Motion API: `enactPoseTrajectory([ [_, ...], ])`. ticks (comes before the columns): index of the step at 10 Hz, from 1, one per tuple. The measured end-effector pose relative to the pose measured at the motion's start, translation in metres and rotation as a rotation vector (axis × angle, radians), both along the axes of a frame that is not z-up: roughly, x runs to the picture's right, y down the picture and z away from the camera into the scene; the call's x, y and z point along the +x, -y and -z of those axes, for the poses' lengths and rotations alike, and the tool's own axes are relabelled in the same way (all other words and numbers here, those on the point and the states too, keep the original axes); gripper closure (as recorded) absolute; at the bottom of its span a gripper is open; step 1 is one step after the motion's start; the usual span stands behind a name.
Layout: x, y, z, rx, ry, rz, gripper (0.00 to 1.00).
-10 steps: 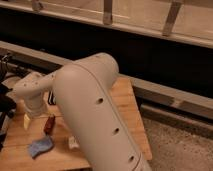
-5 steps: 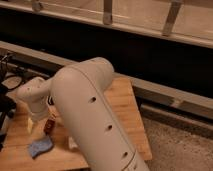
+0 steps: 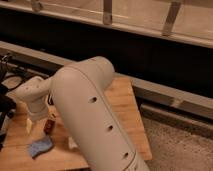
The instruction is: Place the pepper on the white sponge
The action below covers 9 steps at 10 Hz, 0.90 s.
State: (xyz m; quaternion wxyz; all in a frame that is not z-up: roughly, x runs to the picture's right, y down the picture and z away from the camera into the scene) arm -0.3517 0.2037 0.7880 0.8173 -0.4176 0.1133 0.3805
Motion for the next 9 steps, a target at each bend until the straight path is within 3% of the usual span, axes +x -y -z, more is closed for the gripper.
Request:
enactPoseTrajectory([
  [3,-0.001,0.004,0.0,0.021,-0.018,-0.002,0.2],
  [5,-0.001,0.019,0.004,0.085,-0.093,0.056,0.2],
  [7,0.007,0.024,-0.01,0.079,-0.125,0.077,0.2],
  [9,0.006,0.02,-0.019,0.053,-0.121,0.081,0.2],
])
